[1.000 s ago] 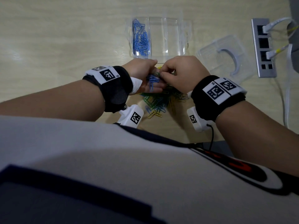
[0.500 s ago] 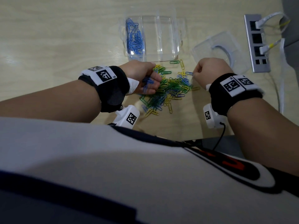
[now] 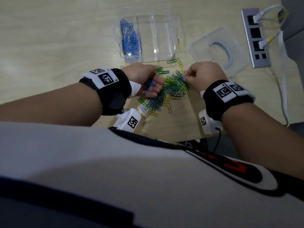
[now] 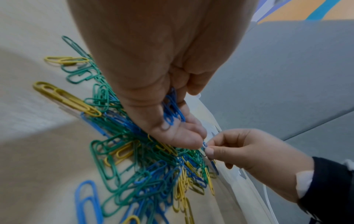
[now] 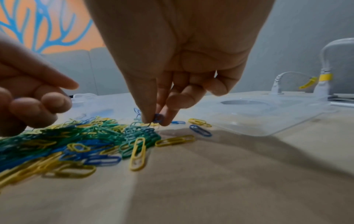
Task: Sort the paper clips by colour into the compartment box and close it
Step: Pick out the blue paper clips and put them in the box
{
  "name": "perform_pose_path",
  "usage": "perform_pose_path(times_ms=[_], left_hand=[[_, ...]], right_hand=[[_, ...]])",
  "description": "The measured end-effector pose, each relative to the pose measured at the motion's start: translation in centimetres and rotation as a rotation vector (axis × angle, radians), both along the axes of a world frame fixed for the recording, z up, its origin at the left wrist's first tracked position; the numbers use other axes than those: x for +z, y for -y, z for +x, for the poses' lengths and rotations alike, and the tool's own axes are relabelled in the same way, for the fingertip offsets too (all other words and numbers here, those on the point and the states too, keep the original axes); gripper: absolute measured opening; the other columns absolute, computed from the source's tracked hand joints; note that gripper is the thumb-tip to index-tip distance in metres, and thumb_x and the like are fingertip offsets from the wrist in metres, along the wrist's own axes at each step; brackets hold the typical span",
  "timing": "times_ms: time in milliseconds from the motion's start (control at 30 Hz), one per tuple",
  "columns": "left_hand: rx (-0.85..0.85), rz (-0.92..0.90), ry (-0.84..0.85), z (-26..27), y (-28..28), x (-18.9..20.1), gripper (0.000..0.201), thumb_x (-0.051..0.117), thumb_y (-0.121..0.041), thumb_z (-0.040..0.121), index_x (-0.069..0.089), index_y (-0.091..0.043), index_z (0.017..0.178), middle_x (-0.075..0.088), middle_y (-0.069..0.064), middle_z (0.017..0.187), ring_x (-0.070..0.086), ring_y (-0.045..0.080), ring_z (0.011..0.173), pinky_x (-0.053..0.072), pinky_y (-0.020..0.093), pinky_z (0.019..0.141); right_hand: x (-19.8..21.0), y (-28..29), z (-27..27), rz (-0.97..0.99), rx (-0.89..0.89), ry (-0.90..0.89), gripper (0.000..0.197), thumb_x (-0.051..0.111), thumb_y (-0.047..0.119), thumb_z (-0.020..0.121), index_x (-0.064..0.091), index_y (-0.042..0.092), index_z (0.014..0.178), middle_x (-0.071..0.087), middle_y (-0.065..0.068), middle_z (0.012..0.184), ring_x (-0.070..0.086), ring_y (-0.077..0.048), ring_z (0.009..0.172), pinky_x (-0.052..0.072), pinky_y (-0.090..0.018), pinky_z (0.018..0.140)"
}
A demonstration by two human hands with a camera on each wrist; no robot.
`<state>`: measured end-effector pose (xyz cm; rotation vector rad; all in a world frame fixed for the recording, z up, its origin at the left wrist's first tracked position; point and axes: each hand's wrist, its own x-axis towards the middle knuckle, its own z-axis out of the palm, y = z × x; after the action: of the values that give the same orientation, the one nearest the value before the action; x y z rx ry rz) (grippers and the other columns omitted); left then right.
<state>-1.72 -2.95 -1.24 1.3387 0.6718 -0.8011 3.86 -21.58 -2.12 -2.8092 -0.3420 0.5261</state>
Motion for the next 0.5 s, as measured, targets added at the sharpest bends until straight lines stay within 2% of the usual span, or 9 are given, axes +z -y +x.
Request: perform_pose_path(times_ms=[100, 167, 300, 500], left_hand=[[0.010, 0.001, -0.007, 0.07, -0.04, -0.10, 0.051, 0.028, -0.040, 0.102, 0.058, -0.007, 0.079, 0.055, 0.005, 0.062, 0.054, 0.010, 0.045, 0.051, 0.017, 0.049], [0.013, 0.002, -0.007, 0.11, 0.08, -0.05, 0.051, 0.026, -0.040, 0.102, 0.058, -0.006, 0.079, 0.054, 0.006, 0.064, 0.052, 0.012, 0.049, 0.050, 0.017, 0.049], [0.021, -0.003, -0.007, 0.29, 0.29, 0.04, 0.052, 0.025, -0.041, 0.102, 0.057, -0.006, 0.080, 0.053, 0.007, 0.067, 0.050, 0.013, 0.054, 0.049, 0.017, 0.050], [0.035, -0.002, -0.015, 0.44, 0.10, -0.27, 0.055, 0.026, -0.043, 0.102, 0.060, -0.006, 0.080, 0.058, 0.006, 0.064, 0.056, 0.012, 0.047, 0.052, 0.019, 0.051]], right_hand=[[0.40, 0.41, 0.15, 0.017, 0.010, 0.005, 0.014, 0.064, 0.026, 0.085, 0.072, 0.019, 0.093, 0.071, -0.006, 0.095, 0.062, -0.025, 0.095, 0.051, -0.033, 0.081], [0.58, 0.45, 0.28, 0.018, 0.009, 0.009, 0.016, 0.061, 0.025, 0.087, 0.072, 0.020, 0.096, 0.070, -0.006, 0.098, 0.061, -0.025, 0.097, 0.049, -0.031, 0.082], [0.93, 0.31, 0.33, 0.033, -0.012, 0.018, 0.018, 0.055, 0.020, 0.087, 0.072, 0.019, 0.093, 0.070, -0.006, 0.093, 0.061, -0.026, 0.095, 0.049, -0.031, 0.079], [1.03, -0.17, 0.12, 0.065, -0.011, 0.009, 0.020, 0.052, 0.021, 0.089, 0.069, 0.011, 0.093, 0.068, -0.009, 0.091, 0.059, -0.026, 0.091, 0.046, -0.031, 0.076]])
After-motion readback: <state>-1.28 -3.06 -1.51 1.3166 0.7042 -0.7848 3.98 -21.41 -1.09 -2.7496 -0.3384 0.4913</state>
